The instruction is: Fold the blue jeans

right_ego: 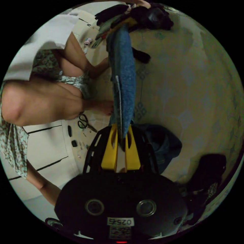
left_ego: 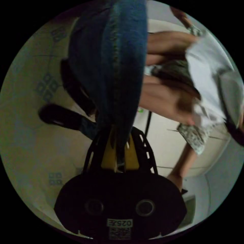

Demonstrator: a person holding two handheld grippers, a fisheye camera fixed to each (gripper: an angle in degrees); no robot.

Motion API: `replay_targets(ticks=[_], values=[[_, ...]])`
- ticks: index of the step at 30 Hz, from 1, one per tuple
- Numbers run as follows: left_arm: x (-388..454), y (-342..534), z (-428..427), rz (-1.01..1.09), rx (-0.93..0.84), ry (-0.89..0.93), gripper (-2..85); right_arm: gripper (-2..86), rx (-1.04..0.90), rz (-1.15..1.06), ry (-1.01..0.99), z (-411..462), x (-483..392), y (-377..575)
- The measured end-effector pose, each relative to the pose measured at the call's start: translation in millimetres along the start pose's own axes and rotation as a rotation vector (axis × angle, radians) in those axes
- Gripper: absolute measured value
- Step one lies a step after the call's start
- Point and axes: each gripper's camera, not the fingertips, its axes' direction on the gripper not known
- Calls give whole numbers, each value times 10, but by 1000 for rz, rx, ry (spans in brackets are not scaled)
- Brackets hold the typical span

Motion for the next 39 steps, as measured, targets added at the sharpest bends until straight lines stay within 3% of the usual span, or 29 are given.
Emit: replay_targets(ticks=[3, 8, 10, 14, 17, 19, 20, 22, 24, 28, 31, 33, 36, 39], values=[[254, 270, 48, -65, -69, -20, 8, 41, 94, -40, -36, -317, 413, -246], [-965, 949, 701, -499, -3, -131, 45, 62, 156, 48, -84, -346, 1501, -882], [-1504, 1453, 968, -709, 221, -131, 42, 84, 244, 161, -134, -636, 1908, -844], [-1365, 2060, 1151, -803, 641, -160, 49, 106, 504, 276, -162, -1578, 2007, -72], [-935, 2337, 1350, -877, 800, -371, 58, 174, 823, 449, -128, -2245, 1692, 926], [-583, 2529, 1474, -902, 1072, -515, 60, 204, 976, 613, -9, -2442, 1189, 1563], [-488, 2538, 1504, -881, 1164, -554, 60, 205, 986, 660, 39, -2450, 1052, 1686], [-193, 2225, 1637, -600, 1464, -709, 73, 208, 989, 932, 185, -2349, 626, 2147], [-252, 1713, 1700, -412, 1547, -758, 86, 205, 975, 1126, 194, -2182, 462, 2514], [-950, 86, 1658, -257, 1393, -705, 75, 204, 989, 1356, 40, -1991, 464, 3238], [-1483, -701, 1681, -249, 1350, -591, 62, 201, 844, 1365, 60, -2261, 643, 3353], [-1716, -958, 1768, -317, 1315, -609, 58, 185, 760, 1325, 17, -2452, 808, 3289], [-1895, -1021, 2007, -478, 1307, -697, 17, 65, 739, 1198, -8, -2907, 898, 3073], [-1898, -963, 2276, -481, 1314, -765, 8, 11, 595, 1104, 18, -3327, 896, 2735]])
